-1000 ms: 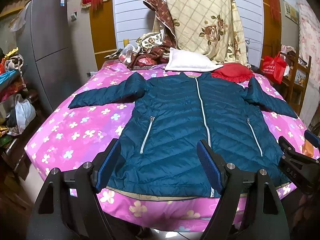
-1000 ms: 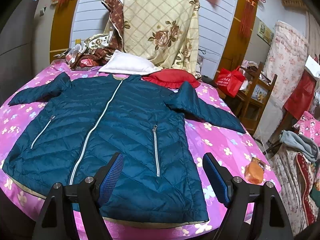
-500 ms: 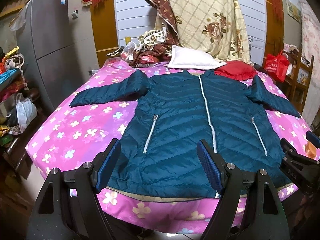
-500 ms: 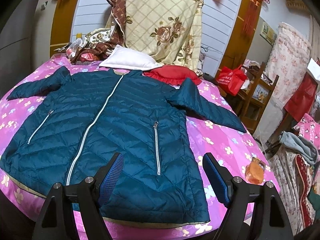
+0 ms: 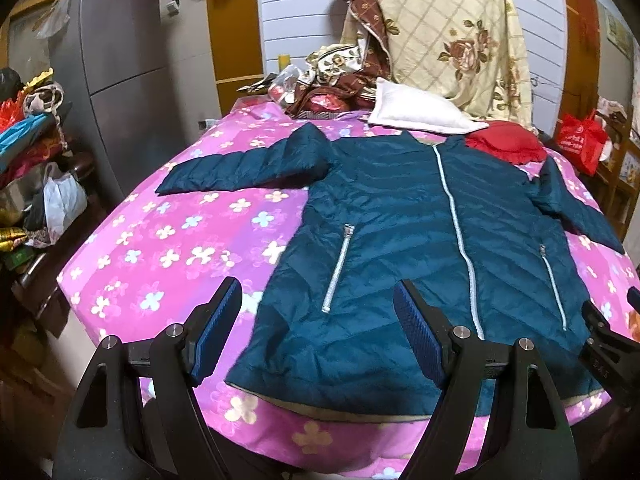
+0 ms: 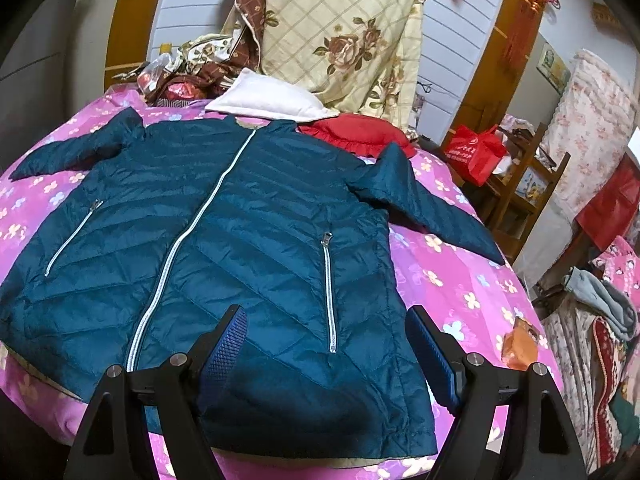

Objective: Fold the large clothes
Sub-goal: 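Move the left tool to the jacket sleeve nearest it, then grasp the teal sleeve with the left tool and fold it onto the body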

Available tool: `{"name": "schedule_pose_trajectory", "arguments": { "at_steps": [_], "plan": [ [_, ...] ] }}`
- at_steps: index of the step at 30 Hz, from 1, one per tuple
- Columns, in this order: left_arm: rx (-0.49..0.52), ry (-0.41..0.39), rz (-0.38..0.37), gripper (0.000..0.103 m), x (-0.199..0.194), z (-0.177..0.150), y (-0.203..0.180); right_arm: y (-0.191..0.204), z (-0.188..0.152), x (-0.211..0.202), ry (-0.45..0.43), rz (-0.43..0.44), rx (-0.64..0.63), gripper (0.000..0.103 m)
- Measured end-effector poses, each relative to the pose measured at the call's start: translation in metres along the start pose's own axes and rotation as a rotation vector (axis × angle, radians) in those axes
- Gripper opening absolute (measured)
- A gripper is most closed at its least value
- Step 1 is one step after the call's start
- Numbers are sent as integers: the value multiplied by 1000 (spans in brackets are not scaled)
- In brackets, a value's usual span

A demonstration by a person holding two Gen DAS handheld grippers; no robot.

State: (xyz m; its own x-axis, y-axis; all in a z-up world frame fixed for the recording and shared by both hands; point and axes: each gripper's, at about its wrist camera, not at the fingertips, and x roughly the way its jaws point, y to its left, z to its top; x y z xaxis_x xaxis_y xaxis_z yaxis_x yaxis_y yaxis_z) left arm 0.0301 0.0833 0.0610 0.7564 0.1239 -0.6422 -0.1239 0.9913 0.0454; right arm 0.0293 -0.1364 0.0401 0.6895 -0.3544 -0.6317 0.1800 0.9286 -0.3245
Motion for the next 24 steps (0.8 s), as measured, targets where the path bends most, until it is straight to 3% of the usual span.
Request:
{"name": "schedule_pose_trajectory", "arguments": {
  "at_steps": [15,19,24],
  "plan": [
    [-99,32,190,79,60,43,80,26,41,34,24,29,-60,79],
    [-157,70,194,79,82,59,113,44,59,42,15,94,-97,79],
    [-228,115,207,79,117,84,156,64,77,56,41,237,-93,79]
  ]
}}
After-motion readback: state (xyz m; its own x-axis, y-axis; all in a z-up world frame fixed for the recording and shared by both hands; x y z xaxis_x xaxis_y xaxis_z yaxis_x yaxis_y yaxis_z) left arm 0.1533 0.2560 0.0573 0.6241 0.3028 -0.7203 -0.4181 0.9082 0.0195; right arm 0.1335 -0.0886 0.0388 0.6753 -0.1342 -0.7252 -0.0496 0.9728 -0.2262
